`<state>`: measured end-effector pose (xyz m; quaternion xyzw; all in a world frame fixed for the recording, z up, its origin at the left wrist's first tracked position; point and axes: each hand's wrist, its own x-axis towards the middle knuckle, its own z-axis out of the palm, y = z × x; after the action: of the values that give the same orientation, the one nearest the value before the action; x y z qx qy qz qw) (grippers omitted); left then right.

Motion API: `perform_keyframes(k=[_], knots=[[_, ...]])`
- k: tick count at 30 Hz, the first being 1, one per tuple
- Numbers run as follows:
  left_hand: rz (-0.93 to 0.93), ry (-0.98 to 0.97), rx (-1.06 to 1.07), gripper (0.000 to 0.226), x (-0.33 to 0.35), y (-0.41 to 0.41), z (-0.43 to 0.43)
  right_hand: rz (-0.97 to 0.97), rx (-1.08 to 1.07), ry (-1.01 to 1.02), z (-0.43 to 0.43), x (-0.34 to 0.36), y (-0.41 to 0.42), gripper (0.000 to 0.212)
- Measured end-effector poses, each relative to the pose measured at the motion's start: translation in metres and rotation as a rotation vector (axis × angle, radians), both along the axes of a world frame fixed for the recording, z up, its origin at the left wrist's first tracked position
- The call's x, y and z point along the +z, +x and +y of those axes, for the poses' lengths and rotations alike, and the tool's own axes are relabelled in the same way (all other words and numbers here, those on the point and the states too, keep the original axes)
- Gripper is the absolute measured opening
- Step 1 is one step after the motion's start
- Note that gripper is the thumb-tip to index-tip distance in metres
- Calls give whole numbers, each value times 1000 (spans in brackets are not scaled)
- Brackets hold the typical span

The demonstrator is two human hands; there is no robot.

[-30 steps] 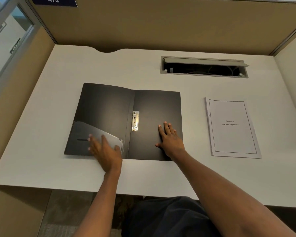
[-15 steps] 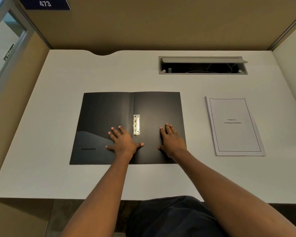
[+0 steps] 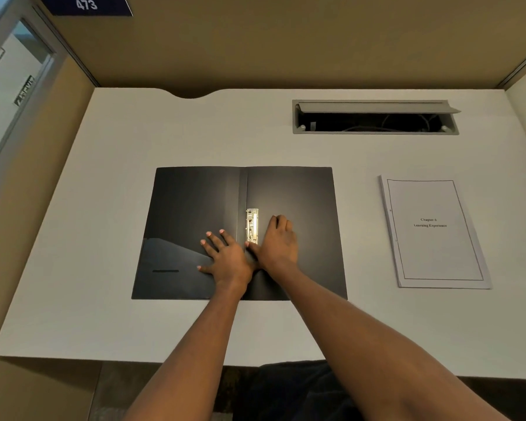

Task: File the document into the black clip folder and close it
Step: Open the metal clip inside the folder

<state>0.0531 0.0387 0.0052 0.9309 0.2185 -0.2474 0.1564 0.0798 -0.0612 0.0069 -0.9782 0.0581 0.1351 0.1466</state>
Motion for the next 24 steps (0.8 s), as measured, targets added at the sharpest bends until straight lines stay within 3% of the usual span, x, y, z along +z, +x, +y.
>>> perform_keyframes(k=[4, 15, 21, 24], knots=[[38, 11, -21, 129, 0, 1, 0, -5, -34, -13, 4, -1, 4, 89], [40, 12, -30, 124, 3, 1, 0, -7, 8, -93, 10, 4, 8, 82], [28, -14, -20, 130, 3, 0, 0, -6, 4, 24, 2, 13, 9, 76], [24, -16, -19, 129, 4, -1, 0, -85, -8, 169, 3, 19, 4, 57]])
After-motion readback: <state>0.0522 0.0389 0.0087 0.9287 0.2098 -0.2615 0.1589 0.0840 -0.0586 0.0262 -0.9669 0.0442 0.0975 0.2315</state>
